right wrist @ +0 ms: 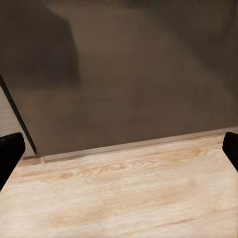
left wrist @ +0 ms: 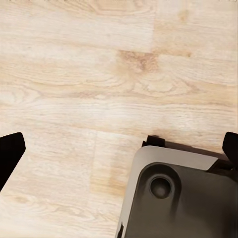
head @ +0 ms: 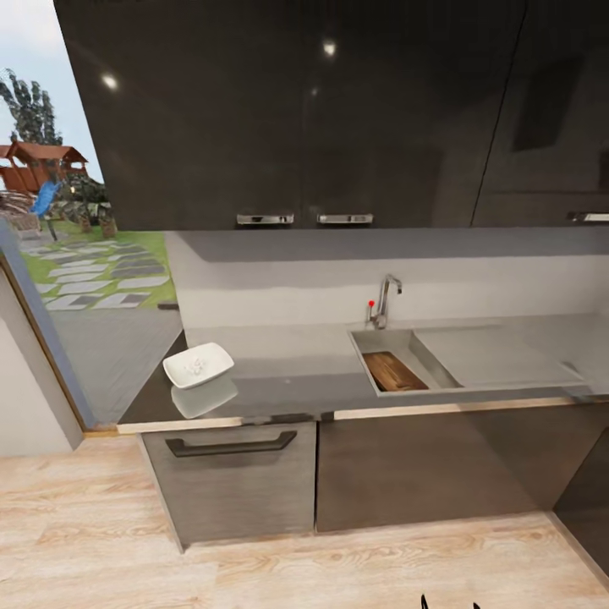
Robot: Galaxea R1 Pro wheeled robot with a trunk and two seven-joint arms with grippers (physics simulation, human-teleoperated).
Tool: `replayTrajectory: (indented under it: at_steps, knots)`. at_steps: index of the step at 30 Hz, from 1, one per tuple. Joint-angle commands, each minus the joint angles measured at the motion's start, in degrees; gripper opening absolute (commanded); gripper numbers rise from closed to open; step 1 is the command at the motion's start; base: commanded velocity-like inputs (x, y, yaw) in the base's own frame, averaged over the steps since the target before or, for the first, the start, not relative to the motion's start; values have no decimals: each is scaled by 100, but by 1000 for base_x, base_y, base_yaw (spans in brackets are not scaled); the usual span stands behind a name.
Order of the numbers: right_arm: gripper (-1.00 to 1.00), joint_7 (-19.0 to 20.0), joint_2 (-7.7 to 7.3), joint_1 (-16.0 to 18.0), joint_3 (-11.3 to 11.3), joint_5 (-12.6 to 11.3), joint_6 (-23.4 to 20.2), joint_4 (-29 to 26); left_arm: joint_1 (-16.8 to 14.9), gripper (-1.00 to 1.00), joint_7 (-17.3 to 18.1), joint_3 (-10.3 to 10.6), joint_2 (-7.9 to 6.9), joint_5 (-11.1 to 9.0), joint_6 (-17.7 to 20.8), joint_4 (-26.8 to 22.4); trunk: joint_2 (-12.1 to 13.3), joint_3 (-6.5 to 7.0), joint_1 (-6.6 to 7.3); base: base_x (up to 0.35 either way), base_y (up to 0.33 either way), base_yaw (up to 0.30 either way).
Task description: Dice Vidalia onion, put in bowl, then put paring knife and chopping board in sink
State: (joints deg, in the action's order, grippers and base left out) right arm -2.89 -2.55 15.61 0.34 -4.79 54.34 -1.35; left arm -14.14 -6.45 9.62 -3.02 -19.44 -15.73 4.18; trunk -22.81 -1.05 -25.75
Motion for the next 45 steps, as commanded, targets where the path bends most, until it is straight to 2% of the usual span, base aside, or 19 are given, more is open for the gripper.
replayTrajectory:
  at_steps: [1, 17, 20, 28, 34, 45]
  knots:
    - [100, 8, 0, 4, 10, -30, 16, 4, -10, 100, -6, 48, 3, -33, -31, 21, -11, -3, -4, 0, 0, 0]
    - [100, 8, -4, 6, 10, -30, 16, 4, -10, 100, -1, 48, 10, -30, -35, 18, -11, 121, -4, 0, 0, 0]
    - [100, 8, -8, 5, 10, -26, 16, 4, -10, 100, 2, 48, 75, -33, -30, 21, -11, 146, -4, 0, 0, 0]
    - [100, -8, -5, 4, 10, -29, 16, 4, -10, 100, 3, 48, 96, -33, -27, 21, -11, 163, -4, 0, 0, 11]
    - [100, -179, 6, 8, 10, -30, 16, 4, -10, 100, 1, 48, 85, -33, -39, 20, -11, 164, -4, 0, 0, 209]
    - [100, -202, 3, 5, 10, -30, 16, 4, -10, 100, -14, 41, 68, -33, -53, 16, -11, 164, -4, 0, 0, 262]
